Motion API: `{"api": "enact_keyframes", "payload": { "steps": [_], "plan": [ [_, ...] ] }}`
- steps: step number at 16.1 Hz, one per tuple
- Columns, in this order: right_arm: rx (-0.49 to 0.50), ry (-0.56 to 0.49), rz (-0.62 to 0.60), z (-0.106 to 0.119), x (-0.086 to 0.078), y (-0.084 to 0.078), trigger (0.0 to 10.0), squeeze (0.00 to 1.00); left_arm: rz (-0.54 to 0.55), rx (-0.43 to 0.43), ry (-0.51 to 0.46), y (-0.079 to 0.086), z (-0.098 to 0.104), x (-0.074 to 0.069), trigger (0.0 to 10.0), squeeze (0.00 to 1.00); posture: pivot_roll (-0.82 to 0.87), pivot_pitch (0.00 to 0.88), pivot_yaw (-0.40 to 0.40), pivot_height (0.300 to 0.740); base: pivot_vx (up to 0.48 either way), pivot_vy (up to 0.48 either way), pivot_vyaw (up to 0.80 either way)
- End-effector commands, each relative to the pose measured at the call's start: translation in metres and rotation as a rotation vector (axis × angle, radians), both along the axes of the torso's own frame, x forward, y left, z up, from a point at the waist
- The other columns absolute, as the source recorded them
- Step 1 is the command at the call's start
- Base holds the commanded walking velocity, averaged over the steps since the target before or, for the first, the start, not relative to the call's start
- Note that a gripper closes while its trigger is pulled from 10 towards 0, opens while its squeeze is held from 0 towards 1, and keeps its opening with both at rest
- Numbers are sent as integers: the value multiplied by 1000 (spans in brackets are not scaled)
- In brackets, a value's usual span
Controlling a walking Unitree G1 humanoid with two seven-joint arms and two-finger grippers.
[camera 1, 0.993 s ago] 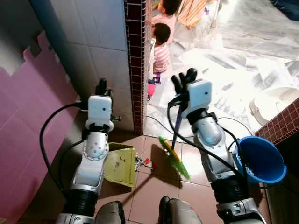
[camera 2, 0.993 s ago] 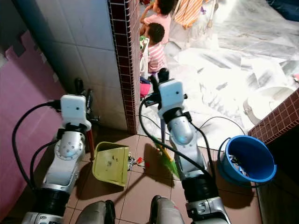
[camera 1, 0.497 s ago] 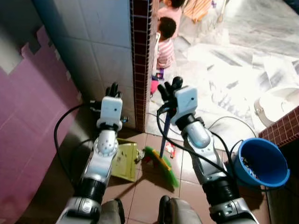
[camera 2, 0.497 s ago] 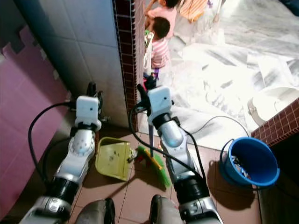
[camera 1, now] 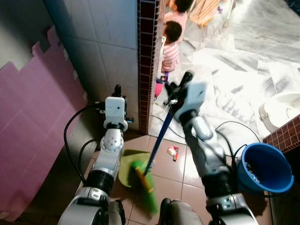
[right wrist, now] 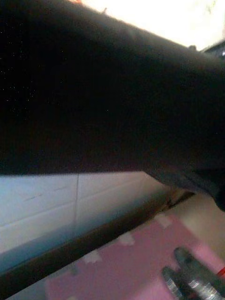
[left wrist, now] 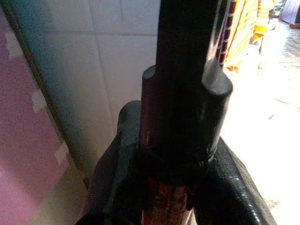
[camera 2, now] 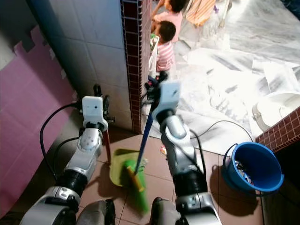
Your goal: Sweep floor
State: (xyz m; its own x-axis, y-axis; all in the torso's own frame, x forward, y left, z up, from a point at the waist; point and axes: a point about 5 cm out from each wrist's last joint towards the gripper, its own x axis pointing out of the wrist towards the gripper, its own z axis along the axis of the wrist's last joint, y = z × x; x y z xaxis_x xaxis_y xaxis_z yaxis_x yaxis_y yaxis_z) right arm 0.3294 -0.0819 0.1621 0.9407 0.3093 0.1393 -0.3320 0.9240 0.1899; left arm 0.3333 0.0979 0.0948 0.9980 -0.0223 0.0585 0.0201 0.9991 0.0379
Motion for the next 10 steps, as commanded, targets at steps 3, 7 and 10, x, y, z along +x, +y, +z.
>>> {"api": "enact_keyframes", "payload": {
  "steps": [3, 7, 10],
  "plan": [
    [132, -74, 3, 39, 6, 3, 10000, 0, -58, -99, 67, -19, -7, 0, 10000, 0, -73, 107, 5, 740, 0, 0, 0],
    [95, -192, -11, 70, 10, -2, 10000, 0, -46, -160, 125, -16, -17, 1, 10000, 0, -71, 103, 12, 740, 0, 0, 0],
    [-75, -400, -50, 99, 8, -11, 10000, 0, -61, -152, 135, -17, -18, 1, 10000, 0, -74, 101, 15, 740, 0, 0, 0]
  ]
}}
